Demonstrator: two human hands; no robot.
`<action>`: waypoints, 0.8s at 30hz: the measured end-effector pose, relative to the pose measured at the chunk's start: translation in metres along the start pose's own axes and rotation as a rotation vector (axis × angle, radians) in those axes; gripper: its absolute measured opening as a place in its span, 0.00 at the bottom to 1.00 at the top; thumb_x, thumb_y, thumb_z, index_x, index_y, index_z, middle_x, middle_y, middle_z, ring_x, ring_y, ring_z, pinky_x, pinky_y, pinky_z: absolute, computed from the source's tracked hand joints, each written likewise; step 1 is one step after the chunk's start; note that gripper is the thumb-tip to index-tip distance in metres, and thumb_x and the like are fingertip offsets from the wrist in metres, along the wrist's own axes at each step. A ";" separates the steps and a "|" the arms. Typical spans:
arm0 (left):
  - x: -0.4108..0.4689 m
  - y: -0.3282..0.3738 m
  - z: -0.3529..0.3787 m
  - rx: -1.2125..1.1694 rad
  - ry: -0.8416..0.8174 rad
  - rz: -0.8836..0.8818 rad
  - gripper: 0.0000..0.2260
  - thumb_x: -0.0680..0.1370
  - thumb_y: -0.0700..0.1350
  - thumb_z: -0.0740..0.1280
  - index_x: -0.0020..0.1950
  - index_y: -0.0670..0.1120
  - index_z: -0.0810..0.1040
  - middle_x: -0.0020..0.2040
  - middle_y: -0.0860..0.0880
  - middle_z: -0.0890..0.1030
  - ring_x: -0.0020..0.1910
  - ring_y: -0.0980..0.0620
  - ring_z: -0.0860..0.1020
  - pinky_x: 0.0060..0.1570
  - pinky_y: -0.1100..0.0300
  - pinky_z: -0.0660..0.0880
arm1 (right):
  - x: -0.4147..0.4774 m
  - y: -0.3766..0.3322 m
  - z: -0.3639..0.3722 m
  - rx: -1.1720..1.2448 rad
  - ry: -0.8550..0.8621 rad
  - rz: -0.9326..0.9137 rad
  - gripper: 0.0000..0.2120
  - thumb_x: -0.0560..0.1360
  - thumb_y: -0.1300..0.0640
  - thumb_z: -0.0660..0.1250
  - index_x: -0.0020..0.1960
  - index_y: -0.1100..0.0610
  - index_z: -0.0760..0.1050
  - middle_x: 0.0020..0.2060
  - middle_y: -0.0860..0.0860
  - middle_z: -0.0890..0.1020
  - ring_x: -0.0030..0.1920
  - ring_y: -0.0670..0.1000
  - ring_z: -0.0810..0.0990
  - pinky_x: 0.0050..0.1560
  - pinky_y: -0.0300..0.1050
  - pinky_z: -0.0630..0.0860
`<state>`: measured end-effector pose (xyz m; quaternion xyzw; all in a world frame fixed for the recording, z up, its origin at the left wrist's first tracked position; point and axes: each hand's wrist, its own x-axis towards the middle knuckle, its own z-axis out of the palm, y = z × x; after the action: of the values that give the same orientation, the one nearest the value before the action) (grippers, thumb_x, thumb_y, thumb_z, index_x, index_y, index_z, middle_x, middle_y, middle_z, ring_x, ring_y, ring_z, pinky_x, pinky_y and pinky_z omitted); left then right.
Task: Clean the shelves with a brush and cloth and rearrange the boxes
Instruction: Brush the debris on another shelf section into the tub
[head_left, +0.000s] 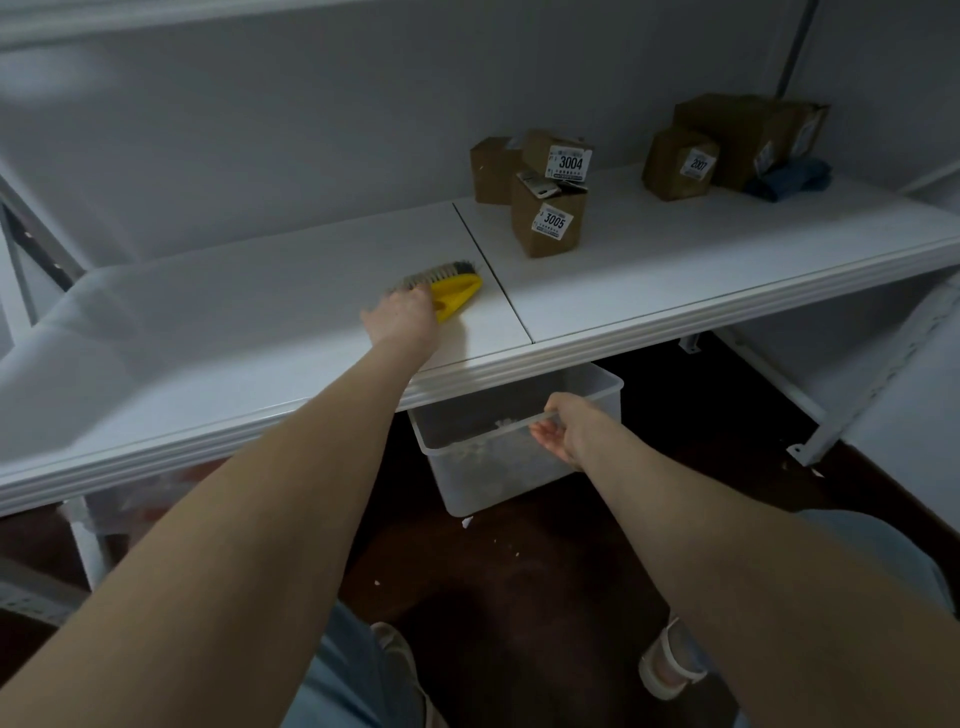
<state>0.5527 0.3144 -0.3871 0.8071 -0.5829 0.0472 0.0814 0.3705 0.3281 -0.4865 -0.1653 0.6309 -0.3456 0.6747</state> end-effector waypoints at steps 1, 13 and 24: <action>-0.003 0.002 0.000 0.027 0.071 0.061 0.18 0.77 0.39 0.57 0.67 0.46 0.70 0.63 0.42 0.74 0.63 0.41 0.71 0.59 0.48 0.68 | -0.001 0.000 -0.001 0.004 0.003 -0.002 0.05 0.75 0.67 0.63 0.51 0.63 0.72 0.33 0.57 0.74 0.32 0.50 0.75 0.18 0.41 0.75; -0.062 0.069 0.022 -0.249 -0.924 0.421 0.19 0.73 0.49 0.72 0.61 0.42 0.76 0.41 0.48 0.80 0.36 0.53 0.80 0.30 0.65 0.77 | -0.017 0.001 -0.027 0.049 0.024 -0.069 0.03 0.72 0.69 0.61 0.44 0.64 0.71 0.31 0.59 0.74 0.20 0.52 0.75 0.16 0.40 0.71; -0.076 0.088 0.048 -0.489 -0.839 0.323 0.05 0.76 0.36 0.68 0.45 0.46 0.76 0.49 0.44 0.83 0.36 0.50 0.82 0.33 0.61 0.81 | -0.024 -0.024 -0.055 0.024 0.154 -0.160 0.14 0.74 0.49 0.67 0.50 0.61 0.74 0.37 0.56 0.77 0.34 0.54 0.79 0.33 0.45 0.79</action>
<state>0.4442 0.3495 -0.4407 0.6134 -0.6768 -0.4066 0.0184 0.3124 0.3391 -0.4613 -0.1802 0.6614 -0.4177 0.5963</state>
